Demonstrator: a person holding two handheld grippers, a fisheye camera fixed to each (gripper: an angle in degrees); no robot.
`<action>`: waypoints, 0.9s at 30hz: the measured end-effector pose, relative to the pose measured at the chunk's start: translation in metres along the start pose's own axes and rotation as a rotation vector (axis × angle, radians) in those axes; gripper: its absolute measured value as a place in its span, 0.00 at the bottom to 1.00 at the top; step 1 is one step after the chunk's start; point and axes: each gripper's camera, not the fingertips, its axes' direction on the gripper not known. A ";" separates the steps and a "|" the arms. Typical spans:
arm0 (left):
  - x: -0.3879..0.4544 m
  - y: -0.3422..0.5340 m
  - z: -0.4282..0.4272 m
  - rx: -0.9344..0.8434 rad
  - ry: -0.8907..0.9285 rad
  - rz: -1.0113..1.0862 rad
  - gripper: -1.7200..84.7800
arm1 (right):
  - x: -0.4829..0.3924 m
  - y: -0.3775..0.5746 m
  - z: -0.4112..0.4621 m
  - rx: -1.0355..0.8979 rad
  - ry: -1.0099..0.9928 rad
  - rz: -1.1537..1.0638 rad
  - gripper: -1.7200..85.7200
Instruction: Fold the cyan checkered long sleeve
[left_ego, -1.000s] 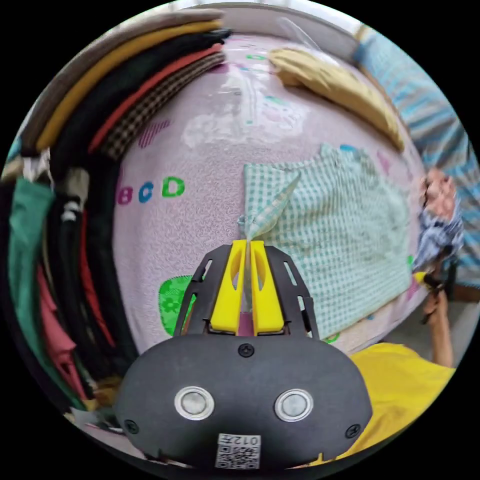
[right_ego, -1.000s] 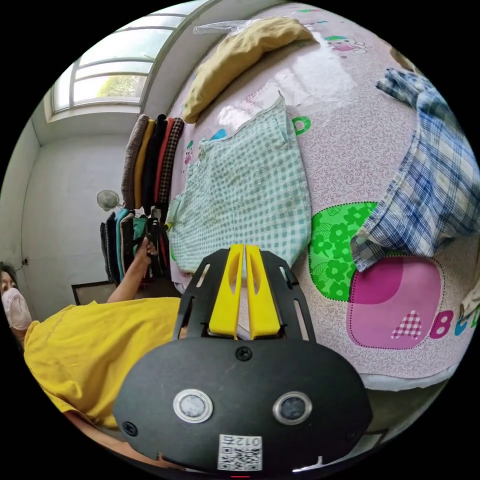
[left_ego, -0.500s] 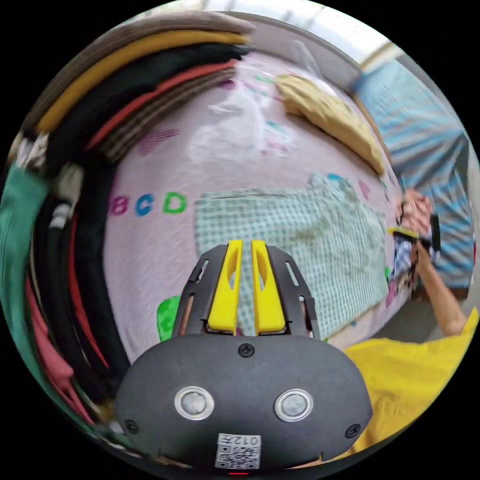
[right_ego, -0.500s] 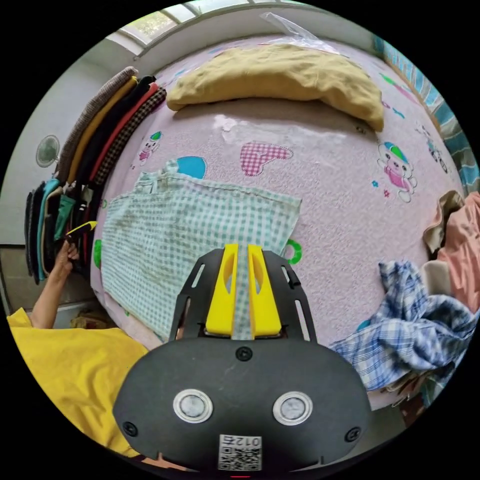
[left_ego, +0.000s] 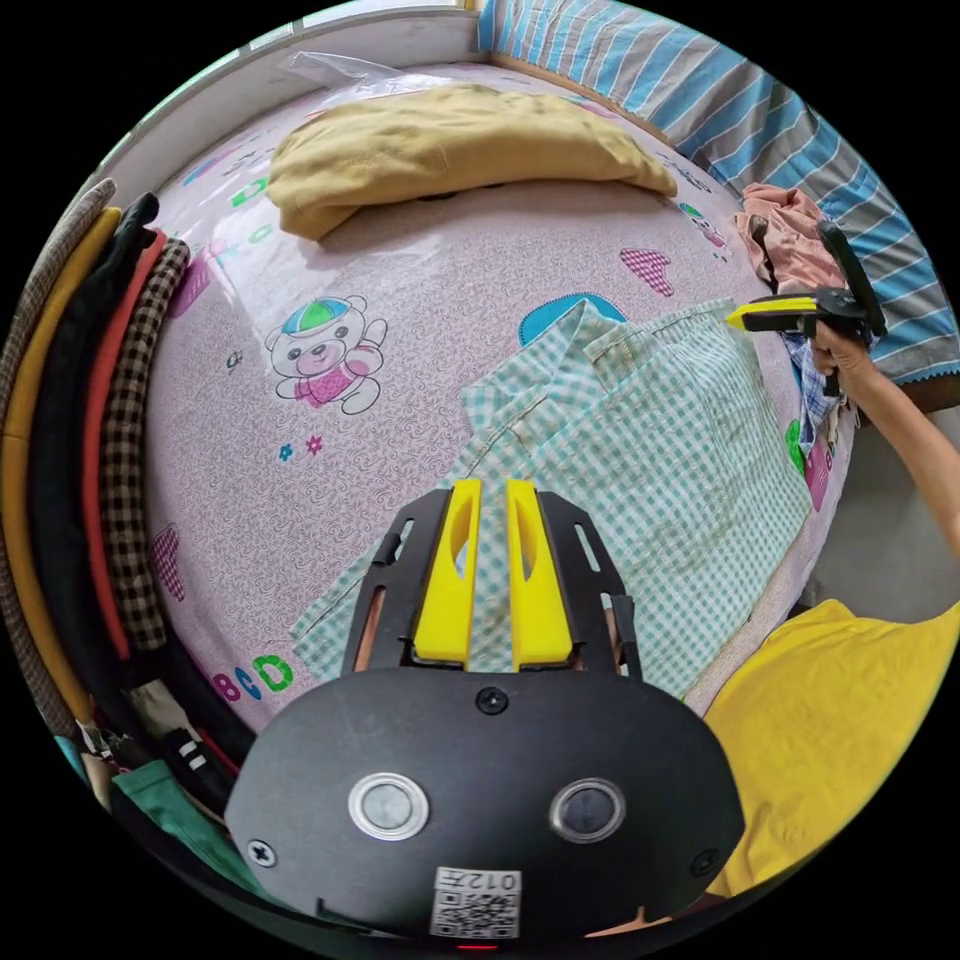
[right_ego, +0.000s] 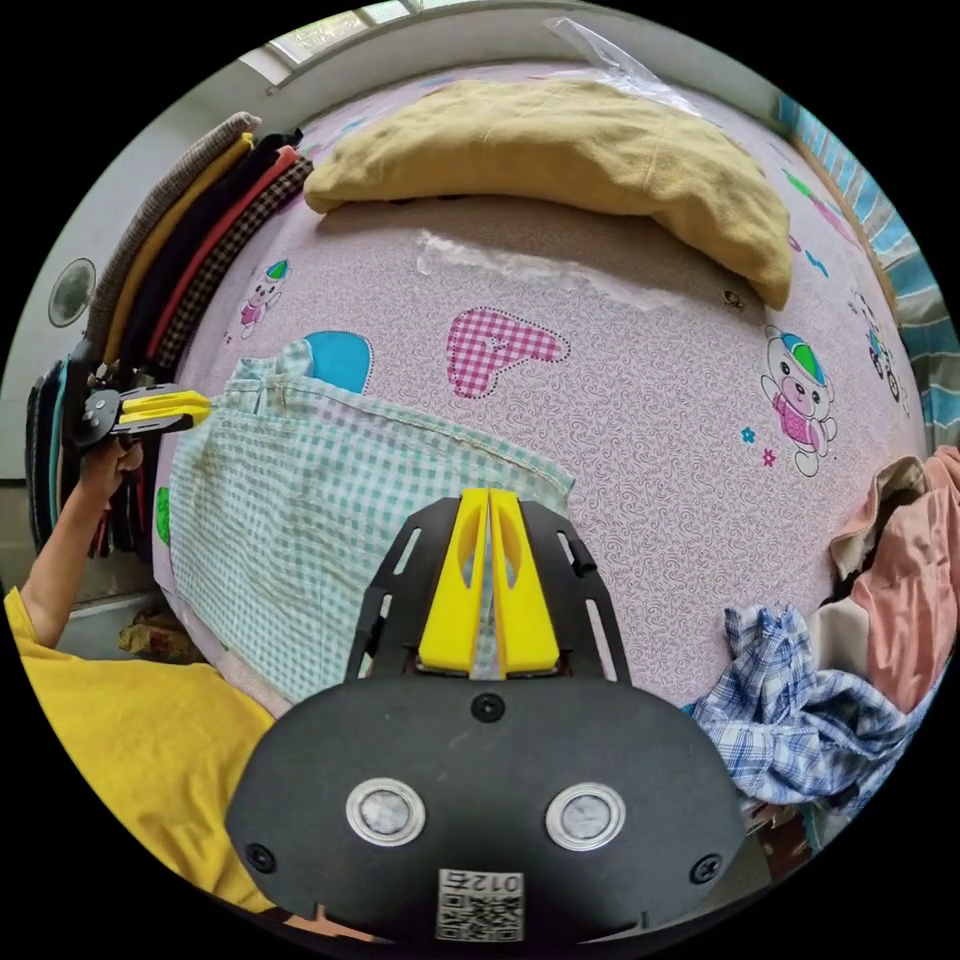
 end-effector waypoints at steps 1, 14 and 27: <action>0.002 -0.002 0.000 0.009 0.001 -0.007 0.05 | 0.000 0.003 -0.010 0.055 -0.016 0.010 0.04; 0.033 -0.017 0.035 -0.076 -0.006 0.222 0.06 | -0.103 -0.030 -0.001 0.067 -0.069 -0.434 0.10; 0.035 -0.034 0.043 -0.080 -0.014 0.256 0.02 | -0.140 -0.057 0.012 -0.030 -0.075 -0.492 0.03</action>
